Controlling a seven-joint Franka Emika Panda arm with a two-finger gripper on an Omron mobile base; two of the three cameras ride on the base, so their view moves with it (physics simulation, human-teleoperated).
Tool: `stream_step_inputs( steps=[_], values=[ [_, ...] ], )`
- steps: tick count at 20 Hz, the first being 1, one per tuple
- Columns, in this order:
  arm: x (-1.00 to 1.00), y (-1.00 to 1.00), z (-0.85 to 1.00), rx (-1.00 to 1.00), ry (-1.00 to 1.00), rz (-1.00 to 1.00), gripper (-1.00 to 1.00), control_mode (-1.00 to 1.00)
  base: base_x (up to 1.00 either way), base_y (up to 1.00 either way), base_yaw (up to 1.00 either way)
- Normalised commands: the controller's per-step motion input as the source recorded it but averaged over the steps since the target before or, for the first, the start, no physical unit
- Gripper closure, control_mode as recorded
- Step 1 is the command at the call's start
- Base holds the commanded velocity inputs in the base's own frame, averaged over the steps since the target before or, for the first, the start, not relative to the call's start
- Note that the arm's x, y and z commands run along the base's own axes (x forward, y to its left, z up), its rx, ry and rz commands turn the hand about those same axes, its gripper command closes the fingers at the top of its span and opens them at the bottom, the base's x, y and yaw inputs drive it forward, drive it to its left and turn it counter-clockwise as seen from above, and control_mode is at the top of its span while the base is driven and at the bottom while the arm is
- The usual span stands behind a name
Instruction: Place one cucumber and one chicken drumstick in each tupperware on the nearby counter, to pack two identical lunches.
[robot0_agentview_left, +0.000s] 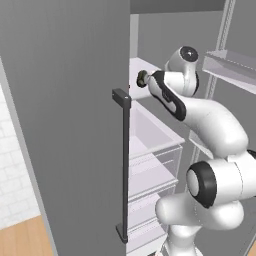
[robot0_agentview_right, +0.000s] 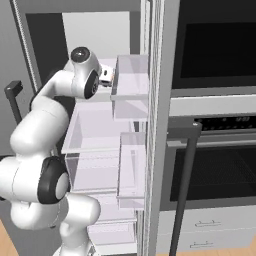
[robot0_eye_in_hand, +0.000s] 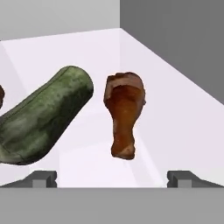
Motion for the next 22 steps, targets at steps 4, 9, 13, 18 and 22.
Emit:
stream_step_inputs(
  steps=[4, 9, 13, 18, 22],
  values=[
    [0.6, -0.04, 0.0, 0.0, 0.01, 0.0, -1.0, -1.0, 0.0, 0.0, 0.0],
    [0.54, 0.0, -0.15, 0.0, 0.02, 0.0, -1.0, -1.0, 0.0, 0.0, 0.0],
    [0.51, 0.0, -0.22, 0.0, 0.03, 0.0, -1.0, -1.0, 0.0, 0.0, 0.0],
    [0.47, 0.0, -0.35, 0.0, 0.03, 0.0, -1.0, -1.0, 0.0, 0.0, 0.0],
    [-0.07, 0.0, -0.81, -0.03, 0.11, -0.04, 1.0, -1.0, 0.0, 0.0, 0.0]
  ],
)
